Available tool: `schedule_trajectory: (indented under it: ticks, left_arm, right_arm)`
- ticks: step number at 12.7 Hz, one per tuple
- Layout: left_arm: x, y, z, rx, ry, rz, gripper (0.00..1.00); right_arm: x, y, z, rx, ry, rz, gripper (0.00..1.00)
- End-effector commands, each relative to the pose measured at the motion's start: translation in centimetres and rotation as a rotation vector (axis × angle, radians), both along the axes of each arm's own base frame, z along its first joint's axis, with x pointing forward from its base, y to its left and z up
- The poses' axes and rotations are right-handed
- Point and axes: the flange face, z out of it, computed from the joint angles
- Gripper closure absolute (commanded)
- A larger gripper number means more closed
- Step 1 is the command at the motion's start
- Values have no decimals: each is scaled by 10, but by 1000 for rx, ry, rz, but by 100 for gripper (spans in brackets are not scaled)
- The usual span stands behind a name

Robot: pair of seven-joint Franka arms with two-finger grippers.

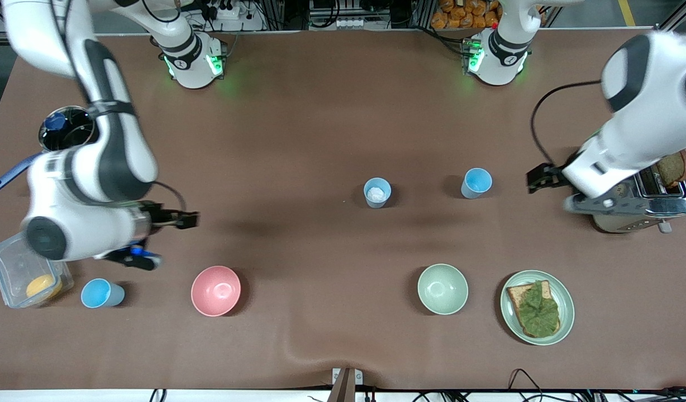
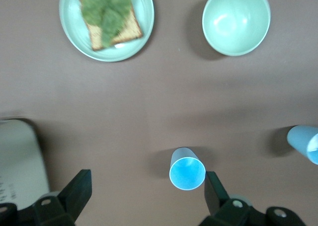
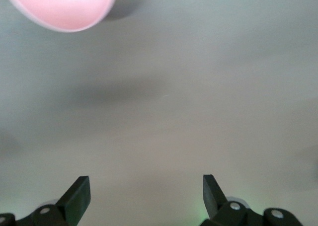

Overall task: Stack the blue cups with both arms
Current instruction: 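Withdraw the right gripper while the left gripper reaches the other cup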

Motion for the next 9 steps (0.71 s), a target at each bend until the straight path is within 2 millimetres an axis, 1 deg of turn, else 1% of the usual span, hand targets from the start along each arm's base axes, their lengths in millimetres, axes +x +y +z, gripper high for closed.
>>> schedule_trajectory:
  ticks: [1,2,3,4,5,6,7,8,9]
  left_arm:
    - [-13,-5,-46,8,68,-9,0]
    - [-13,-7,-54,-2,83,1,0]
    - [-12,-14,-63,-2,94,4,0]
    - [-11,-32,-74,-30,94,-6,0]
    - [-10,-41,-81,-61,85,5,0]
    - [-11,-51,-95,-80,80,19,0]
    - [-15,-62,-105,-83,69,30,0]
    - [-20,-67,-116,-82,61,46,0]
    - [-25,-74,-131,-79,59,40,0]
  right_arm:
    - [-7,-53,18,7,-17,76,0]
    - [-10,-65,30,22,-18,108,0]
    - [-13,-73,47,12,-41,114,0]
    - [-19,-78,72,7,-72,107,0]
    - [-27,-83,97,4,-109,106,0]
    - [-47,-83,125,0,-147,106,0]
    - [-64,-83,146,-3,-188,94,0]
    - [-78,-78,165,-7,-224,102,0]
    - [-92,-81,184,-9,-250,92,0]
